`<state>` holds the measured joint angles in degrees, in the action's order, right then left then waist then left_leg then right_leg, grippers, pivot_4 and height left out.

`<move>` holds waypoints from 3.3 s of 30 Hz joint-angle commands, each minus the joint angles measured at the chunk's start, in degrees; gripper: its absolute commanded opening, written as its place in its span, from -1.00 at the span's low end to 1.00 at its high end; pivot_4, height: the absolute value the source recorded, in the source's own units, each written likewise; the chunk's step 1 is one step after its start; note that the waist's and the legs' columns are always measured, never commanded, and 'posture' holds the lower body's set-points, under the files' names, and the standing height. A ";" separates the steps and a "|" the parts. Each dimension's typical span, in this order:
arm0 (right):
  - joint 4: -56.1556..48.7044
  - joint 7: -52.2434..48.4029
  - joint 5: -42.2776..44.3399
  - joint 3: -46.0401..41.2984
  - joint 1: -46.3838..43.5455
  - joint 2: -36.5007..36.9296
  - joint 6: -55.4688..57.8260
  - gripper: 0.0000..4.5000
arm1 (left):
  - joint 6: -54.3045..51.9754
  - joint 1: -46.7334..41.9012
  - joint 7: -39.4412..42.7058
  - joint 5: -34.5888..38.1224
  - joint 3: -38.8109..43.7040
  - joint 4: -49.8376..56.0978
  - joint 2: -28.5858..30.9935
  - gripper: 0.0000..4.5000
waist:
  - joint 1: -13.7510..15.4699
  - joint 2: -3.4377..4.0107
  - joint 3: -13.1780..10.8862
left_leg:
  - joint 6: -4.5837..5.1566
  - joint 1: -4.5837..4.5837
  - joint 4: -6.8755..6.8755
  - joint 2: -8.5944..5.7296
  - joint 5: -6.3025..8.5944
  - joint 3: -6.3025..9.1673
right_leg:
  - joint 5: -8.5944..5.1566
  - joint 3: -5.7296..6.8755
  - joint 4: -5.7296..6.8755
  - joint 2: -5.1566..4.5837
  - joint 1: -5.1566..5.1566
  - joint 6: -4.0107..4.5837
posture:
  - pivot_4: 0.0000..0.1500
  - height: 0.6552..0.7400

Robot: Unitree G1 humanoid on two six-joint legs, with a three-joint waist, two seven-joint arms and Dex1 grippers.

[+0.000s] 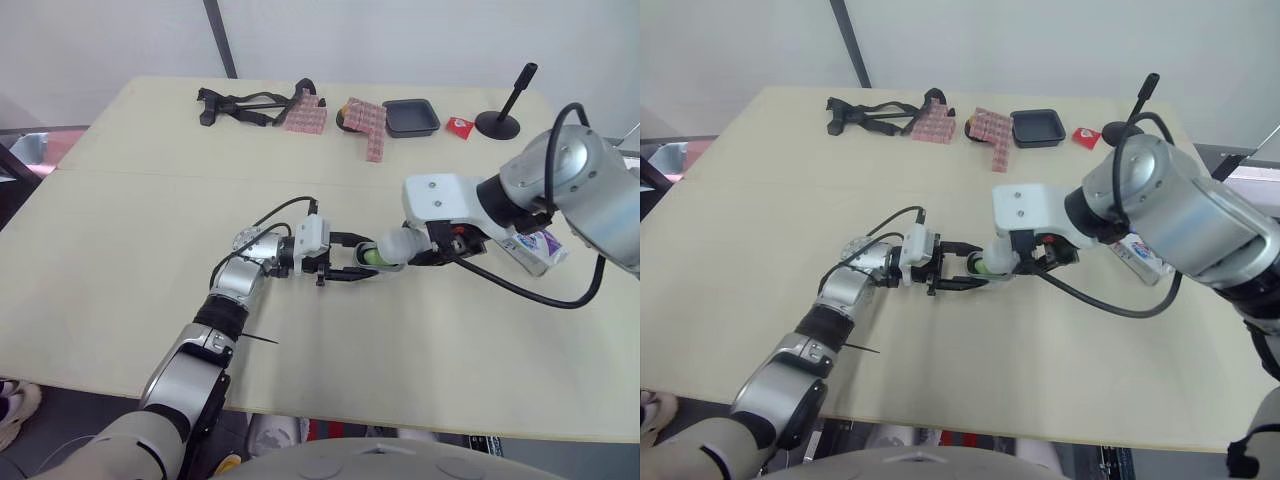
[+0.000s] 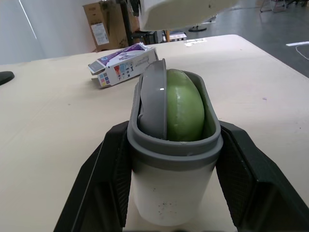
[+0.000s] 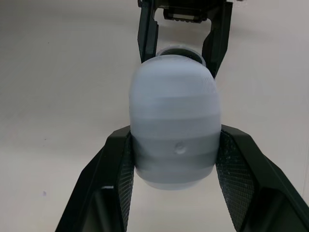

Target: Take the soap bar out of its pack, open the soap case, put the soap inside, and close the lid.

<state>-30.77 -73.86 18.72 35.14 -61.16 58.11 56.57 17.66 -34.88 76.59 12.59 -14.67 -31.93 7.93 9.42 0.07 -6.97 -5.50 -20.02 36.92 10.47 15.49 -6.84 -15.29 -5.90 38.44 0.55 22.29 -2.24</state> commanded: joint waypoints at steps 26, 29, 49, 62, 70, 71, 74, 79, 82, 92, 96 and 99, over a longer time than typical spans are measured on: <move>0.77 2.13 -9.20 6.45 -2.57 -5.93 5.79 -0.14 | -3.17 -0.53 -3.59 -3.83 -3.29 0.06 0.48 -0.13 | -0.01 -0.02 0.02 | 0.04 0.02 0.06 -0.02 -0.03 -0.02 | 0.00 0.00 0.10 -0.07 -0.01 0.00 | 1.00 1.00; 1.60 3.03 -9.49 6.99 -2.29 -6.63 6.86 -0.14 | -2.78 -0.48 -3.75 -3.73 -3.27 0.15 0.36 -0.13 | -0.04 -0.02 0.02 | 0.04 0.02 0.06 -0.02 -0.03 -0.02 | 0.00 0.00 0.10 -0.07 -0.01 0.00 | 1.00 1.00; 2.02 4.46 -8.02 7.47 -3.53 -8.39 13.87 -0.14 | -1.61 -0.28 -5.01 -3.61 -3.13 -0.38 -0.23 -0.13 | -0.17 -0.05 0.06 | 0.05 0.13 0.06 -0.01 -0.06 -0.06 | 0.00 -0.02 0.18 -0.09 -0.03 0.00 | 1.00 1.00; 4.01 5.50 -7.64 6.32 -3.69 -8.58 13.02 0.97 | -0.66 -1.04 -4.50 -3.42 -2.93 -1.90 -0.33 -0.13 | -0.13 -0.05 0.06 | 0.05 0.11 0.06 -0.02 -0.06 -0.07 | 0.00 -0.02 0.17 -0.10 -0.02 0.00 | 1.00 1.00; -1.54 2.56 -6.83 1.01 -0.53 2.28 9.87 0.97 | -0.59 -0.89 -4.43 -3.38 -2.79 -1.70 0.14 -0.13 | 0.26 -0.06 0.05 | 0.06 0.05 0.06 -0.01 -0.05 -0.06 | 0.00 0.00 0.10 -0.11 -0.03 0.00 | 1.00 1.00; -2.50 1.67 -6.15 -0.29 -0.01 4.13 9.56 0.97 | -0.64 -0.82 -4.37 -3.34 -2.77 -1.59 0.24 -0.13 | 0.16 -0.07 0.05 | 0.06 0.04 0.06 -0.01 -0.05 -0.06 | 0.00 -0.03 0.08 -0.11 -0.03 0.00 | 1.00 1.00; -3.19 -0.10 -4.54 -3.86 0.36 7.34 9.20 0.97 | -0.69 -0.63 -4.20 -3.25 -2.76 -1.33 0.47 -0.13 | -0.25 -0.05 0.05 | 0.06 0.05 0.05 0.00 -0.05 -0.06 | 0.00 -0.04 0.09 -0.10 -0.03 0.00 | 1.00 1.00; -1.73 -0.23 -2.52 -8.23 -0.90 6.83 10.30 0.97 | -1.11 -0.36 -3.78 -2.97 -2.84 -0.93 0.64 -0.13 | -0.52 -0.05 0.05 | 0.06 0.07 0.06 0.00 -0.05 -0.07 | 0.00 -0.05 0.12 -0.11 -0.03 0.00 | 1.00 1.00; -3.10 -0.69 -0.57 -10.65 -0.57 6.69 9.65 0.59 | -1.26 -0.26 -3.56 -3.03 -2.90 -0.63 0.90 -0.13 | -0.46 -0.05 0.05 | 0.07 0.03 0.06 0.00 -0.05 -0.06 | 0.00 -0.03 0.09 -0.10 -0.03 0.00 | 1.00 1.00; 4.97 9.36 7.98 -22.71 -2.25 -8.96 23.45 -0.86 | -2.12 0.21 -3.80 -3.04 -3.01 0.48 1.28 -0.13 | -0.69 -0.07 0.07 | 0.07 -0.01 0.06 -0.02 -0.07 -0.06 | 0.00 0.02 0.07 -0.10 -0.02 0.01 | 1.00 1.00; 1.96 11.05 11.54 -24.44 1.02 -10.26 24.01 -0.99 | -2.28 0.20 -4.09 -3.32 -3.11 0.83 1.60 -0.13 | -0.17 -0.06 0.06 | 0.08 -0.09 0.04 0.00 -0.06 -0.08 | 0.00 0.04 -0.04 -0.01 -0.02 0.01 | 1.00 1.00; -0.05 12.04 12.98 -24.03 3.71 -10.08 22.22 -0.99 | -2.50 0.23 -4.14 -3.33 -3.17 1.18 1.72 -0.13 | -0.06 -0.06 0.06 | 0.07 -0.09 0.03 0.01 -0.06 -0.07 | 0.00 0.05 -0.05 0.00 -0.01 0.01 | 1.00 1.00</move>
<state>-28.70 -62.46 30.38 12.92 -57.75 47.50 80.06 16.37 -35.62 72.51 11.11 -16.91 -30.40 8.56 9.36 0.01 -6.91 -5.43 -20.11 36.95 10.48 15.43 -6.92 -15.29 -5.85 38.40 0.53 22.28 -2.24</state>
